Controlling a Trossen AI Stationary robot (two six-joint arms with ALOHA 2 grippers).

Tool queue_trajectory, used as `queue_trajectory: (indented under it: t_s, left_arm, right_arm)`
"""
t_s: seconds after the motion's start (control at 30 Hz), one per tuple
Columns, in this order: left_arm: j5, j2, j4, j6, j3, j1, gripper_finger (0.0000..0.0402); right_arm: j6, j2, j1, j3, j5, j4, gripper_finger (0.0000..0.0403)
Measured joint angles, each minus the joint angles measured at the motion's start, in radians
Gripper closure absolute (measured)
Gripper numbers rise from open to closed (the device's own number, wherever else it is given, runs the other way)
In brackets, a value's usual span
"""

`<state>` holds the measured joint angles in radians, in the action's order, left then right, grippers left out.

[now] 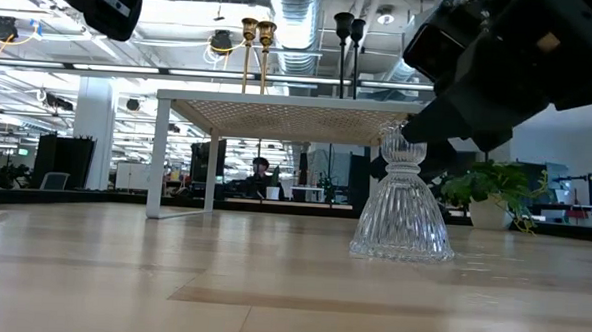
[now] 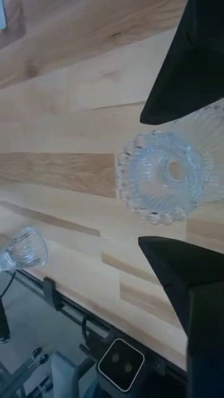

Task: Pick & Place candle stick holders
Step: Put the right glass candle holder on the shelf

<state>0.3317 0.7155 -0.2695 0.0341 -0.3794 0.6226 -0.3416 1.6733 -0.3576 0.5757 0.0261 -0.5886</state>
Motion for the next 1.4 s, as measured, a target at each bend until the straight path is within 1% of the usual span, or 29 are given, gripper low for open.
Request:
queue_trajectory:
  t_s: [0.1,0.23,0.33,0.53,0.6,0.8,0.93,1.07,1.2,1.4]
  left_arm:
    - [0.0,0.0,0.002,0.0,0.0,0.0,0.0396]
    - [0.0,0.0,0.003,0.0,0.0,0.0,0.0395]
    - [0.0,0.0,0.003,0.0,0.0,0.0,0.0393]
    - [0.0,0.0,0.003,0.001,0.0,0.0,0.0397]
    - [0.0,0.0,0.003,0.001,0.0,0.0,0.0396]
    - [-0.021,0.0,0.003,0.008,0.0,0.0,0.0394]
    - [-0.043,0.0,0.003,0.009,0.0,0.0,0.0397]
    - [-0.043,0.0,0.003,0.009,0.0,0.0,0.0394]
    - [-0.043,0.0,0.003,0.009,0.0,0.0,0.0397]
    - [-0.042,0.0,0.003,0.009,0.0,0.0,0.0394]
  right_arm:
    - [0.0,0.0,0.0,0.001,0.0,0.005,0.0107]
    - [0.0,0.0,0.0,0.0,0.0,0.005,0.0133]
    - [0.0,0.0,0.0,0.001,0.0,0.005,0.0166]
    - [-0.008,-0.001,0.001,0.001,0.003,0.002,0.0259]
    - [-0.02,-0.001,0.001,0.001,0.003,0.001,0.0281]
    - [-0.049,-0.03,0.001,0.0,0.001,0.016,0.028]
    - [-0.049,-0.098,0.004,0.0,0.003,0.015,0.028]
    - [-0.048,-0.177,0.013,0.001,0.045,0.061,0.028]
    - [-0.04,-0.252,0.027,0.054,0.094,0.202,0.028]
    - [0.056,-0.301,0.055,0.209,0.136,0.423,0.028]
